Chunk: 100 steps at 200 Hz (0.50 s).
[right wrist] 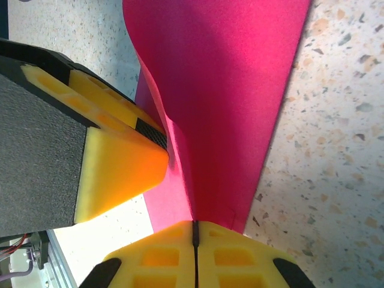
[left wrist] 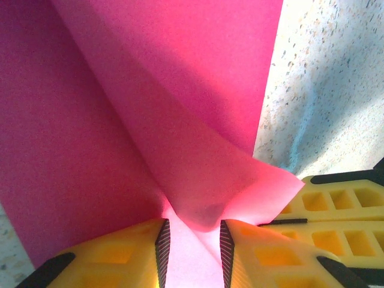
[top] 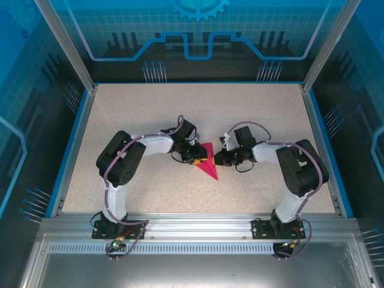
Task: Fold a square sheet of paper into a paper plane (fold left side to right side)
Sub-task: Fourth fold the wing at the center of the table.
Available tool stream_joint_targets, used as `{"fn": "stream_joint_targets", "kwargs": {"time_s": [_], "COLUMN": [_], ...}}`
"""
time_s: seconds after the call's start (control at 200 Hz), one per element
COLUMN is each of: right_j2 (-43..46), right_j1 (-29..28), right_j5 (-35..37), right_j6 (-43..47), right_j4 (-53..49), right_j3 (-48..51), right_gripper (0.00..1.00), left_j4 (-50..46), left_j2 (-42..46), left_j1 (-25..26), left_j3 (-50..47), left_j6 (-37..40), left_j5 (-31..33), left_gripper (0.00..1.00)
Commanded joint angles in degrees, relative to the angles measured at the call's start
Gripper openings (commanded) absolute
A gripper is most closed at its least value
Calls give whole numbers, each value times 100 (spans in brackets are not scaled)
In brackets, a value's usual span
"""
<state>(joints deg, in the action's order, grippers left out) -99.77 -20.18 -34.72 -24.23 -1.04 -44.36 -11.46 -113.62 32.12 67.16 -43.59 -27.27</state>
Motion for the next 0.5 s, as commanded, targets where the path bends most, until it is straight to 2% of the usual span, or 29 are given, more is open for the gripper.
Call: {"fn": "stream_joint_targets", "kwargs": {"time_s": [0.0,0.495], "right_j2": [-77,-87], "right_j1": [113,208], "right_j5": [18,-55], "right_j6": [-36,-152], "right_j4": [-118,-55], "right_j3": [99,249], "right_gripper": [6,7], "left_j4": [-94,-128], "left_j2": [-20,-41], "left_j1": [45,43], "left_j3": [96,122], "left_j6": [31,48], "left_j5": [-72,-73], "left_gripper": [32,32]}}
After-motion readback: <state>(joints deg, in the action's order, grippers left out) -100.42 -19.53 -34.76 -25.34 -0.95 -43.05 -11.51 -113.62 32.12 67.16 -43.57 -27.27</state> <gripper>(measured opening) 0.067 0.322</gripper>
